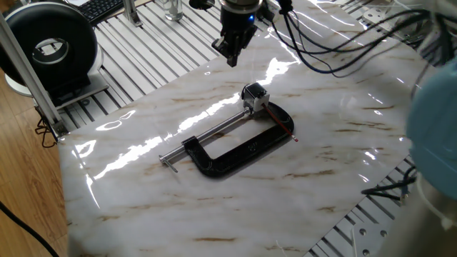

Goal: Sharpen the pencil with a pencil sharpener

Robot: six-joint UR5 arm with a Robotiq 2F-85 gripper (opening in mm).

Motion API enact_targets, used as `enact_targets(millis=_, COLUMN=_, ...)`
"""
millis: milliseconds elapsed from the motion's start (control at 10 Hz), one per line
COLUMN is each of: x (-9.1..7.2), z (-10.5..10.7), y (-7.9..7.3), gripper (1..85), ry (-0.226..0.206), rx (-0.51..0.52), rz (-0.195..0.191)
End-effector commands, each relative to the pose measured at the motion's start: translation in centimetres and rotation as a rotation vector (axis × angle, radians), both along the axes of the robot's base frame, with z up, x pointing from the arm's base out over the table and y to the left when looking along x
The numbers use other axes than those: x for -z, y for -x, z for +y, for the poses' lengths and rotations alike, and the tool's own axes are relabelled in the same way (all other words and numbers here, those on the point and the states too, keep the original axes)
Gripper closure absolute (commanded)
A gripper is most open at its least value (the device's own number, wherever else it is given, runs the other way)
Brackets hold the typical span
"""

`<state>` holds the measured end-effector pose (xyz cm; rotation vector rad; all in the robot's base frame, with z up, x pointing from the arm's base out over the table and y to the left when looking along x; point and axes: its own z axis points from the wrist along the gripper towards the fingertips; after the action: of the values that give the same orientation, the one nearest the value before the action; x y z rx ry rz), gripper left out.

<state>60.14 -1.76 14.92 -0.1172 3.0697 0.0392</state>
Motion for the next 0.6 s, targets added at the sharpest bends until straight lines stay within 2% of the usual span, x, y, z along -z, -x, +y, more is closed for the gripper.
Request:
enact_targets(millis=0, x=2.1, z=-0.3, y=-2.3, gripper=77.0, ry=0.006, rx=-0.021, rz=-0.005)
enact_targets(millis=100, x=2.1, z=-0.4, y=-1.7, gripper=80.0, ry=0.007, rx=0.011, rz=0.017)
enact_targets(millis=200, x=2.1, z=-1.0, y=-1.0, gripper=80.0, ry=0.027, rx=0.040, rz=0.045)
enact_targets(millis=300, x=2.1, z=-1.8, y=-0.5, gripper=81.7, ry=0.057, rx=0.066, rz=0.066)
enact_targets(millis=400, x=2.1, z=-3.0, y=-0.3, gripper=82.0, ry=0.106, rx=0.075, rz=0.070)
enact_targets(millis=500, x=1.9, z=-4.3, y=-0.3, gripper=79.0, ry=0.156, rx=0.063, rz=0.070)
